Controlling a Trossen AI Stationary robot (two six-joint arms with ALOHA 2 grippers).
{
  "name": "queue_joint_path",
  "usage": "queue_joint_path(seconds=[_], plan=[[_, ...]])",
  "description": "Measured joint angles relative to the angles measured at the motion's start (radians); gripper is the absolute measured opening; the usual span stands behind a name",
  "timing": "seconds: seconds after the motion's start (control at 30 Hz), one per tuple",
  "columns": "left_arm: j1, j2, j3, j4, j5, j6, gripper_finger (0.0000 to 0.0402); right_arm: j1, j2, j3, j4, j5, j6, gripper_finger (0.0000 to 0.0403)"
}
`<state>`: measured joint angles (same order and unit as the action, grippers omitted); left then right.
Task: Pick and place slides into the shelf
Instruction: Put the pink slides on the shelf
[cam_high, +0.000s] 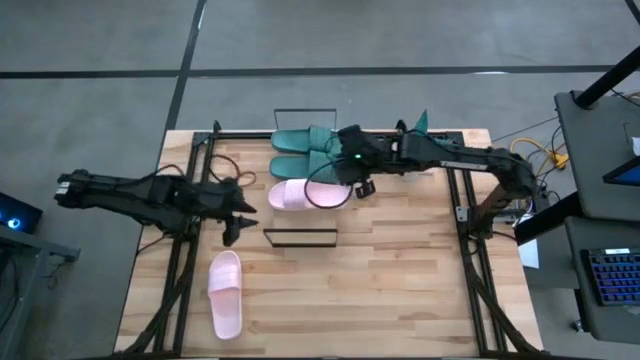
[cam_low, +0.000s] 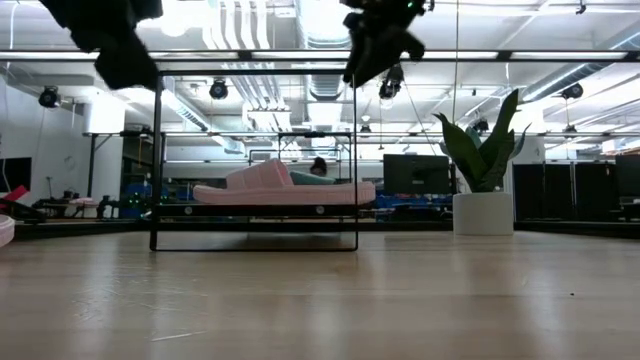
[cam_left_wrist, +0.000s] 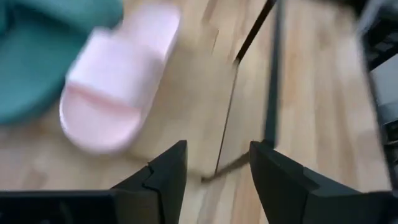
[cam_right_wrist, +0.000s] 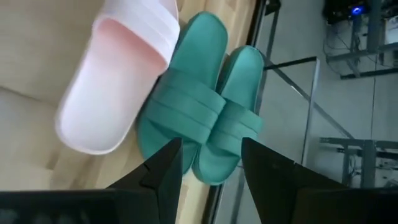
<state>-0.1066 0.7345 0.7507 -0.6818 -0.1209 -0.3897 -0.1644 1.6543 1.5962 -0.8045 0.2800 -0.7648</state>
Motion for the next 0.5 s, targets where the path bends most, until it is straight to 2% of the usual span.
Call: queue_joint_path(seconds=[0.23,0.3,0.4,0.5], plan=[[-0.071,0.102,0.019,-0.141,0.018,-0.128,0.0157,0.000,-0.116,-0.090,0.031,-0.116,0.057,0.0153],[-0.109,0.129,0.028,-0.164,0.052,-0.139,0.0157,0.000,-0.140,-0.118,0.063,-0.139,0.058,0.0153],[-0.166,0.172,0.043,-0.202,0.123,-0.246,0.0157,0.000,-0.161,-0.154,0.091,-0.155,0.069,0.0151],[-0.231,0.223,0.053,-0.243,0.136,-0.361,0.0157,0.000,-0.163,-0.169,0.100,-0.157,0.111,0.0151]])
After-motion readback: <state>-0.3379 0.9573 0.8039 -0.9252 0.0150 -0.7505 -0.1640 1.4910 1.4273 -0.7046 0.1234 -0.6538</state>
